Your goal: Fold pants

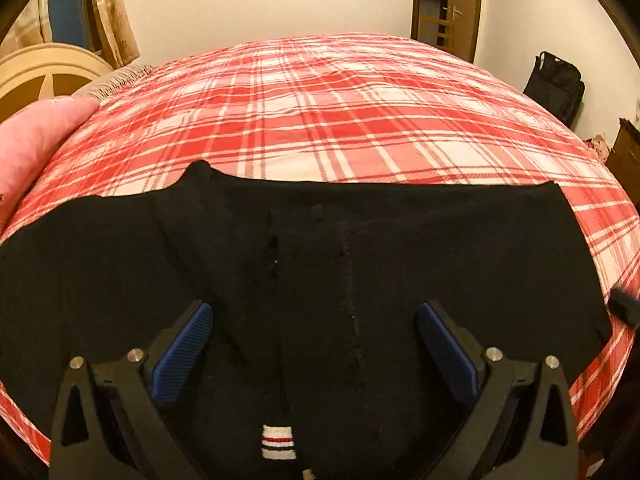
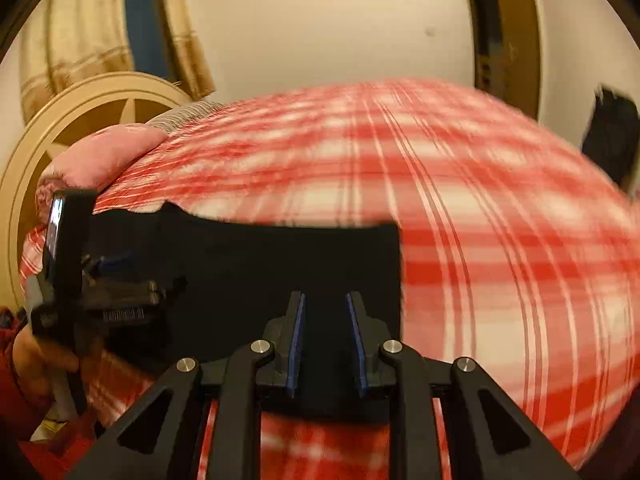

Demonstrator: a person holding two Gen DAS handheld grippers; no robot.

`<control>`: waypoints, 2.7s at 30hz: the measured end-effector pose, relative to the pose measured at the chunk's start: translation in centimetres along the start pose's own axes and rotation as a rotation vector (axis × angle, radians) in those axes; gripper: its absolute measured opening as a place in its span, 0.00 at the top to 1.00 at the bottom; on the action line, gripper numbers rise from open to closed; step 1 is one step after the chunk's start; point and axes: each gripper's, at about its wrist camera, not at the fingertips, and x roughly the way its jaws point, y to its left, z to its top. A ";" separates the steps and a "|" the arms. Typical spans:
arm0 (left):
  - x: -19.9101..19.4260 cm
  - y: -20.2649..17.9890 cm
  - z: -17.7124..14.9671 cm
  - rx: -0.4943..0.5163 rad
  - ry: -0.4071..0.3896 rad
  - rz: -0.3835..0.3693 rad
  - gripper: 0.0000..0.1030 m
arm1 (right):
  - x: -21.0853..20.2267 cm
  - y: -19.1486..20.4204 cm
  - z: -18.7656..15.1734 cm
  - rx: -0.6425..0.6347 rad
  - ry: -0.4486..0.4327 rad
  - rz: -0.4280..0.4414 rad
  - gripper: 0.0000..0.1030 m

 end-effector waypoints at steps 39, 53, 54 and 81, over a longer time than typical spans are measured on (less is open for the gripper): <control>-3.5 26.8 -5.3 -0.474 -0.043 0.508 0.00 | 20.4 19.9 8.0 -0.381 0.288 0.382 0.89; -2.8 28.3 -5.3 -0.546 -0.055 0.494 0.00 | 21.2 13.7 12.1 -0.021 0.192 0.403 0.99; -2.8 28.5 -5.3 -0.556 -0.048 0.478 0.00 | 20.4 13.0 12.5 -0.026 0.170 0.407 0.99; -3.8 29.3 -6.8 -0.522 0.001 0.576 0.00 | 16.8 16.2 8.8 -0.338 0.204 0.324 0.98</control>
